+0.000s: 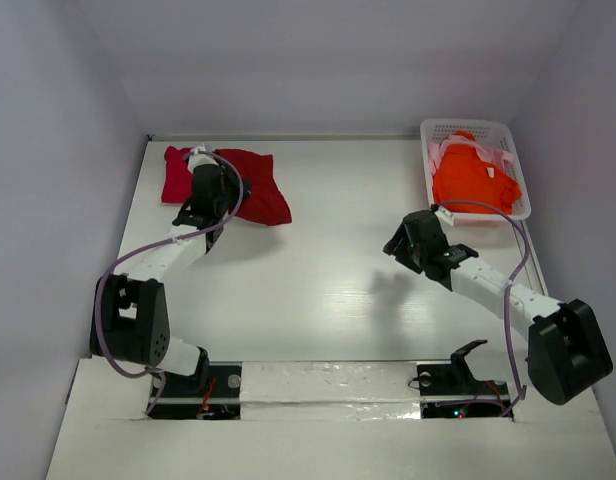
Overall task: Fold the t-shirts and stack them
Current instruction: Neatly place the folded tshirt to the corner
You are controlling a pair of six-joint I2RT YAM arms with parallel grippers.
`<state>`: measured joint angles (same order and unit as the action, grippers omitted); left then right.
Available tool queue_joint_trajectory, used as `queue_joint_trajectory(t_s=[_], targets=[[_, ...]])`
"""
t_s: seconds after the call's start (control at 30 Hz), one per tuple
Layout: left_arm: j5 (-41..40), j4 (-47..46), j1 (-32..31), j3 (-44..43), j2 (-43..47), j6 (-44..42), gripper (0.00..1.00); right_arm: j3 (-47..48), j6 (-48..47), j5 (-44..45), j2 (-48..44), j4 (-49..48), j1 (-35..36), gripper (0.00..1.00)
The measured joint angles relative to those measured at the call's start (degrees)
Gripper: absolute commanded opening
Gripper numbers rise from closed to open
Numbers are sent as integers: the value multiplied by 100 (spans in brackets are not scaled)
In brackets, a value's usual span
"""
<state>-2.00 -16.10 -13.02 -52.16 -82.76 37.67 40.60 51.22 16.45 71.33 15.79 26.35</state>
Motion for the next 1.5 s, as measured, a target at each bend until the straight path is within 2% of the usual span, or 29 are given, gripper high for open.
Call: queue_joint_trajectory(t_s=[0.33,0.73,0.9,1.3,1.5], targets=[[354,7,555,-81,4,-295,0,-188,2,-44,-315,2,0,63],[1416,-520,1034,-619,-815,-664,0,-428,4,-63,-649,-4,0,63],[2212,-933,1381,-651,-1115,-656,0,-538,4,-81,-767,-24,0,63],[3436,-2072,2396,-870,-1668,-229,0,-584,2,-105,-831,-44,0,63],[4308,-3368,2758,-949,-2275,483,0,-584,4,-125,-831,-44,0,63]])
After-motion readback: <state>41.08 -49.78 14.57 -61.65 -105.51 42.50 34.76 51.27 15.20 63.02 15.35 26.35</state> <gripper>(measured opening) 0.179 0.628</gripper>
